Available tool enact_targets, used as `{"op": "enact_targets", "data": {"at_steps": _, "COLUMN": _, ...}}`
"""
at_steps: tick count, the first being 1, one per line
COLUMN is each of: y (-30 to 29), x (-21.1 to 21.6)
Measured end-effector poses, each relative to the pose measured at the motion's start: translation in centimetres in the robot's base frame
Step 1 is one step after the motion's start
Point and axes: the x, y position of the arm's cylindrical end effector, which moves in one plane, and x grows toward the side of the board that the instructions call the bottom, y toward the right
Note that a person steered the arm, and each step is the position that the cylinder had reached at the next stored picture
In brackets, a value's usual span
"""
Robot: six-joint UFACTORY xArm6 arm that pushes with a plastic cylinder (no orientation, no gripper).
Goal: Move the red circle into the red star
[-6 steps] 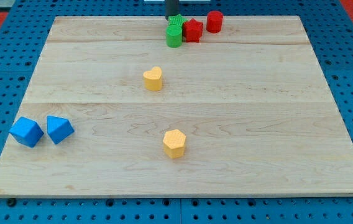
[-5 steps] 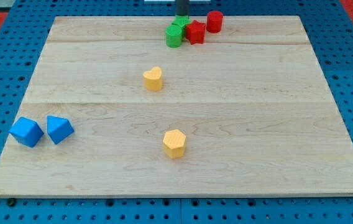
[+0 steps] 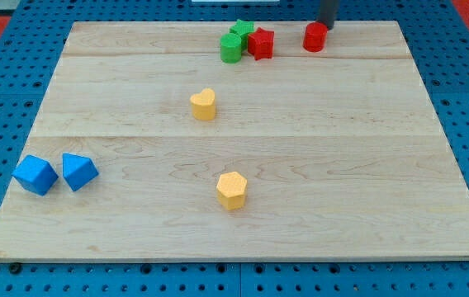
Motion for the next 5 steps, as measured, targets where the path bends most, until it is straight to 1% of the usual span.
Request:
{"op": "enact_targets", "data": {"at_steps": 1, "y": 1.9, "x": 1.2}}
{"op": "enact_targets", "data": {"at_steps": 3, "y": -6.3, "x": 1.3}}
{"op": "enact_targets", "data": {"at_steps": 4, "y": -7.2, "x": 1.4}}
{"op": "enact_targets", "data": {"at_steps": 5, "y": -3.0, "x": 4.5}}
